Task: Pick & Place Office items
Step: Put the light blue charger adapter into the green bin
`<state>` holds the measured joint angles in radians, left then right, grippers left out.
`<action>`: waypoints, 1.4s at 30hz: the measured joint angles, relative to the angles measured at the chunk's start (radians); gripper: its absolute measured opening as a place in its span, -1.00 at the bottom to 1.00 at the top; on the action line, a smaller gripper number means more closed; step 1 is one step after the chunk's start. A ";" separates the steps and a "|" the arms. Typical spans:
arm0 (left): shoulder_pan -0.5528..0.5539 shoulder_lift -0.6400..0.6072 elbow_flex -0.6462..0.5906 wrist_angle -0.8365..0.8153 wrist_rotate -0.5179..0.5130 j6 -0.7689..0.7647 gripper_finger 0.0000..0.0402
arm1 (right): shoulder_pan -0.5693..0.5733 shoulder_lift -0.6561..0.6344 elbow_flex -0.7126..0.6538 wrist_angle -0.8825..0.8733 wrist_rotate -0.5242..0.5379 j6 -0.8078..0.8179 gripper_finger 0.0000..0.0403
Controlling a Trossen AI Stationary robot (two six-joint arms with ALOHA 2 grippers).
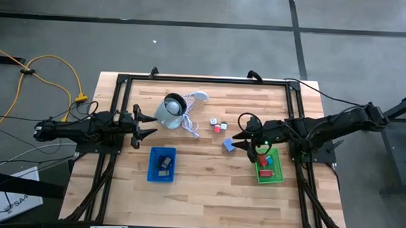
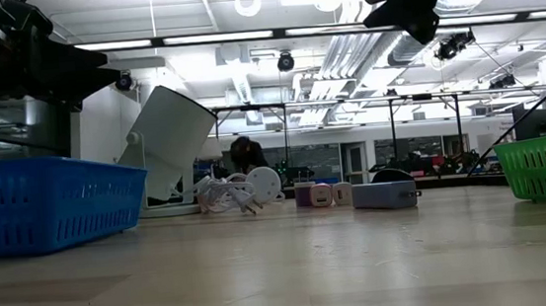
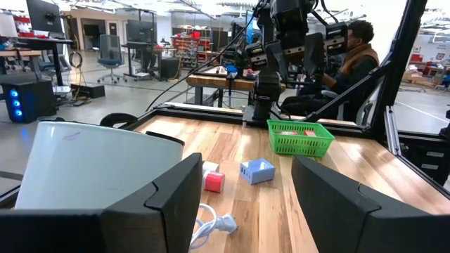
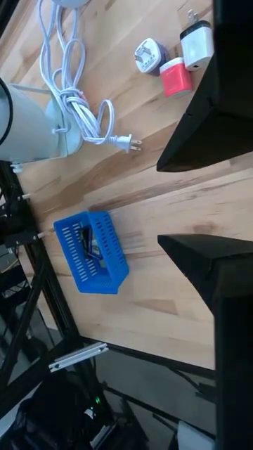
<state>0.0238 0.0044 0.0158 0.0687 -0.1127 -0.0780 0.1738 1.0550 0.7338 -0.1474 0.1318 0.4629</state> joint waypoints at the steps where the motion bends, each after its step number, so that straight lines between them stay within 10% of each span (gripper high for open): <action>1: 0.000 0.000 0.000 0.000 0.000 0.000 0.06 | -0.002 0.000 0.000 0.001 0.000 -0.003 -0.31; 42: 0.000 0.000 0.000 0.000 0.000 0.000 0.06 | -0.439 0.064 0.225 -0.013 -0.079 -0.391 -0.31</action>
<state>0.0242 0.0040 0.0158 0.0688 -0.1127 -0.0780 -0.2657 1.1194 0.9585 -0.1600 0.0533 0.0723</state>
